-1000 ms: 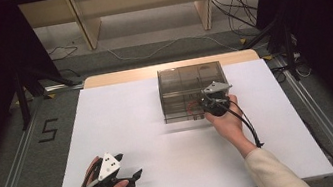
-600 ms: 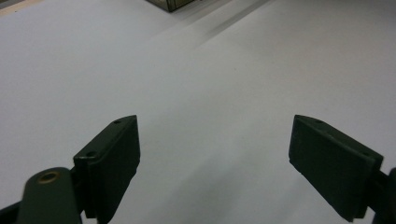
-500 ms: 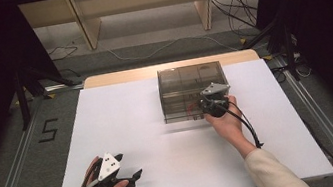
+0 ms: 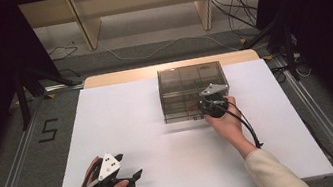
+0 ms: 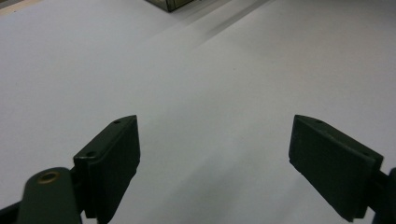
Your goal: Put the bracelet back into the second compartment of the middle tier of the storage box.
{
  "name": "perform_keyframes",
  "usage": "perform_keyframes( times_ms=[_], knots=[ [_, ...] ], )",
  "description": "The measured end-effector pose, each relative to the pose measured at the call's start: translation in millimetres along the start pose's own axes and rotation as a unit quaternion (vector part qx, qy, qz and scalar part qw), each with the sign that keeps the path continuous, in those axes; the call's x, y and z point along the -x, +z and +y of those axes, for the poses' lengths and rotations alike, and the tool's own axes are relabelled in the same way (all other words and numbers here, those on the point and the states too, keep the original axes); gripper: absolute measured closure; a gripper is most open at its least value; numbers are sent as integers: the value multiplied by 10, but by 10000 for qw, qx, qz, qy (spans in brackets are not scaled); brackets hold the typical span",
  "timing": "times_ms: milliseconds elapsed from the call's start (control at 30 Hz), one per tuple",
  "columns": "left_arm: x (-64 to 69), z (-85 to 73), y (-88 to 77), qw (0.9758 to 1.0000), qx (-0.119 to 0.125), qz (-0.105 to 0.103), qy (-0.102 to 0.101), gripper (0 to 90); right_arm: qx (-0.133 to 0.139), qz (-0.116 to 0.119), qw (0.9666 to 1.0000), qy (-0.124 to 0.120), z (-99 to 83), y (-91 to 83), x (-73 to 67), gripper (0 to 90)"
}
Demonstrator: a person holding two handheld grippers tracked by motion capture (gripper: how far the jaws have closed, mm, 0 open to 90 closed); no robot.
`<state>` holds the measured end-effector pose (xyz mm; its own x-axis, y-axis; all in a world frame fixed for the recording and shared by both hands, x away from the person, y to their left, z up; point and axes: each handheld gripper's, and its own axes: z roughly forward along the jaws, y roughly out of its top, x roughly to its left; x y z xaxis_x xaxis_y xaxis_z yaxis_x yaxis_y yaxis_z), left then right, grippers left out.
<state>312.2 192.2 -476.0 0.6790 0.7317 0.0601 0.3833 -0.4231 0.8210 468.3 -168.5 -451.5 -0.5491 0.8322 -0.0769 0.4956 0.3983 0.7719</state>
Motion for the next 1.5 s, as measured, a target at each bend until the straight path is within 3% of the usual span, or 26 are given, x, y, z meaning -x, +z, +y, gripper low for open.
perform_keyframes(
  times_ms=[867, 1267, 1500],
  knots=[
    [1, 1, 1, 10000, -2, -7, 7, 164, -12, 134, 9999, 84, 4, -8, 24, 796],
    [2, 1, 2, 10000, -6, -5, 3, 164, 21, 255, 9993, 254, 13, -58, 43, 691],
    [3, -1, 4, 10000, -7, -1, -9, 164, 35, 390, 9984, 406, 22, -136, 58, 580]
  ],
)
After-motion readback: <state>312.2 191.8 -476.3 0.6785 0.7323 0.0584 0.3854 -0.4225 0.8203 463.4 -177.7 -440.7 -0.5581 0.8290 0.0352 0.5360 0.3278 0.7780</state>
